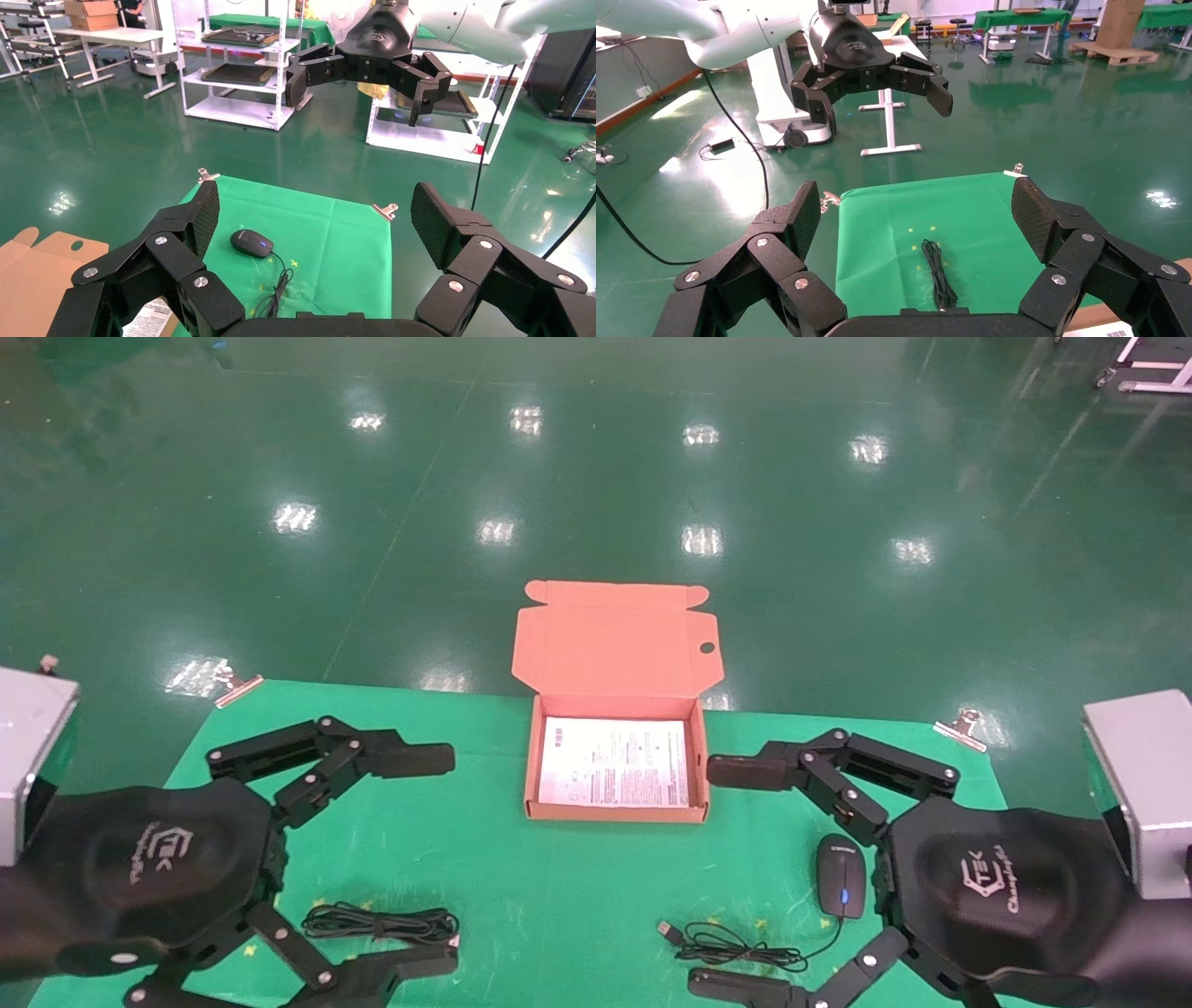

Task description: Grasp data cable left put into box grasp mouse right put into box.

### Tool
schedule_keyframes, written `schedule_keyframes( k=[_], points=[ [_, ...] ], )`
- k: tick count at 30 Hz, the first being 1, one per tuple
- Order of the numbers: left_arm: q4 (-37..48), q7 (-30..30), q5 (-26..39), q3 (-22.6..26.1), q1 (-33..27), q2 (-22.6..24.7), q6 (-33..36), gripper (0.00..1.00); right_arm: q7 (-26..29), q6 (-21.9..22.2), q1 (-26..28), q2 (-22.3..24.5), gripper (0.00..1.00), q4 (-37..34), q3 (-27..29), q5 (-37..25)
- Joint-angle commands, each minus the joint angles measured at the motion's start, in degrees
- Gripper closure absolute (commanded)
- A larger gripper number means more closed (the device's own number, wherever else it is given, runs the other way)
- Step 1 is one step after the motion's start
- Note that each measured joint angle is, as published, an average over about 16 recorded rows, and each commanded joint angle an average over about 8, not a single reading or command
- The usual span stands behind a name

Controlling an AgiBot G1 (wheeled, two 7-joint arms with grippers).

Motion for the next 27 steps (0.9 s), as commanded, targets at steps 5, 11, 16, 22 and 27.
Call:
schedule_keyframes(
  k=[5, 11, 16, 22, 27],
  points=[
    [0.00, 0.00, 0.00, 0.00, 0.00, 0.00, 0.00, 0.00, 0.00, 0.00, 0.00, 0.00, 0.00, 0.00, 0.00, 0.00],
    [0.00, 0.00, 0.00, 0.00, 0.00, 0.00, 0.00, 0.00, 0.00, 0.00, 0.00, 0.00, 0.00, 0.00, 0.00, 0.00],
    [-0.01, 0.00, 0.01, 0.00, 0.01, -0.02, 0.02, 0.00, -0.01, 0.09, 0.03, 0.00, 0.00, -0.05, -0.03, -0.09],
    [-0.61, -0.10, 2.19, 0.86, -1.03, -0.26, 0.31, 0.00, -0.25, 0.51, 0.02, 0.65, 0.00, 0.11, 0.00, -1.05],
    [-1.68, -0.96, 8.69, 3.62, -4.76, -0.16, 1.16, 0.00, -0.94, 0.56, 1.49, 1.54, 0.00, 1.61, -0.88, -4.85]
  ],
)
